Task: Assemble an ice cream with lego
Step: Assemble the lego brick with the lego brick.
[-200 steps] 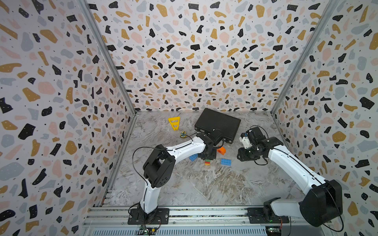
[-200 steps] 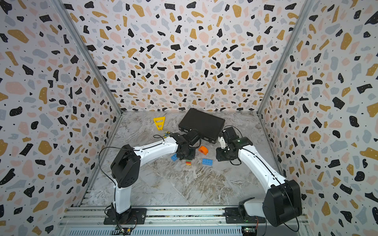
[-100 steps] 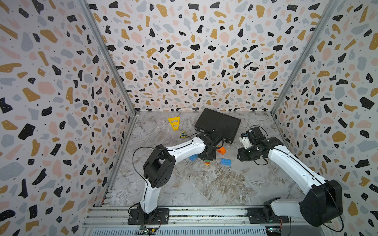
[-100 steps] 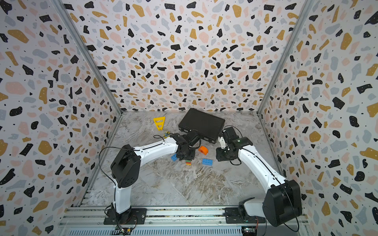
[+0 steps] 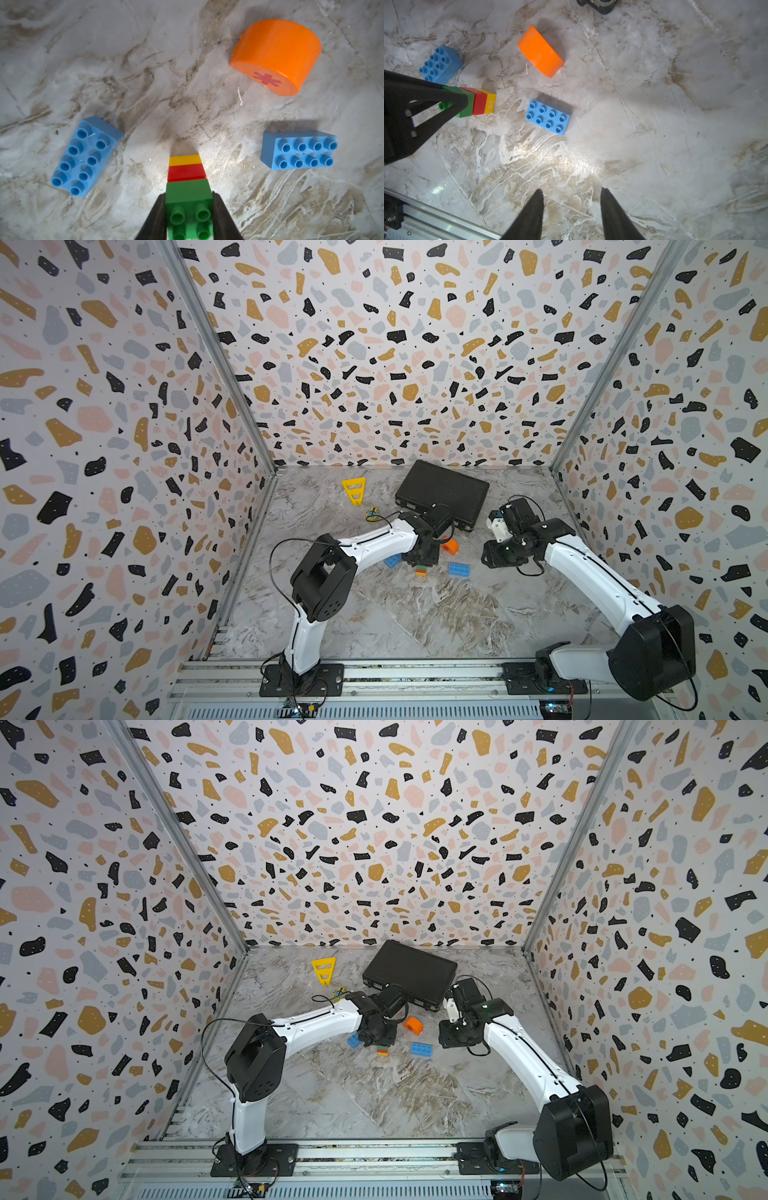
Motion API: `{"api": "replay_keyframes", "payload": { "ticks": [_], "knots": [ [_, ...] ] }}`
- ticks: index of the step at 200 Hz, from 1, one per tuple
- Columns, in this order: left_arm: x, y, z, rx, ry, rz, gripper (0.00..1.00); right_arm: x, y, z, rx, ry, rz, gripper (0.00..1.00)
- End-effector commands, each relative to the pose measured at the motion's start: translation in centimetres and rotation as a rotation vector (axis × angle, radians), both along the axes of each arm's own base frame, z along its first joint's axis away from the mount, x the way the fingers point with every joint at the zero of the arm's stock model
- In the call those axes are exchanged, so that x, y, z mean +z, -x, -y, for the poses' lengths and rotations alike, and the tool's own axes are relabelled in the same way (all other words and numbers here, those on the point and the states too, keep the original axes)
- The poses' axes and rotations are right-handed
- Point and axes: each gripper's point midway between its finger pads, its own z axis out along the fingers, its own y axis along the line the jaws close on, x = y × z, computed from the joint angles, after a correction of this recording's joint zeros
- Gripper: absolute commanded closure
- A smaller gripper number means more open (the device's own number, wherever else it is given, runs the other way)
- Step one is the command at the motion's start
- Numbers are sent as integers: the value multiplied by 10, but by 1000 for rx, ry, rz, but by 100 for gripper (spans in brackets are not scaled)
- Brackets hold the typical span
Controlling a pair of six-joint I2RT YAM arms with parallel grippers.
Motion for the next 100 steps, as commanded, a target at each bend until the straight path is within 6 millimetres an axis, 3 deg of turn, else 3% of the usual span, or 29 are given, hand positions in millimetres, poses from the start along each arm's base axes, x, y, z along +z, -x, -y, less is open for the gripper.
{"api": "replay_keyframes", "payload": {
  "ticks": [1, 100],
  "knots": [
    [-15, 6, -7, -6, -29, -37, 73, 1, 1, 1, 8, 3, -1, 52],
    [-38, 19, -38, 23, -182, -110, 73, 0, 1, 1, 5, 3, -3, 52]
  ]
}}
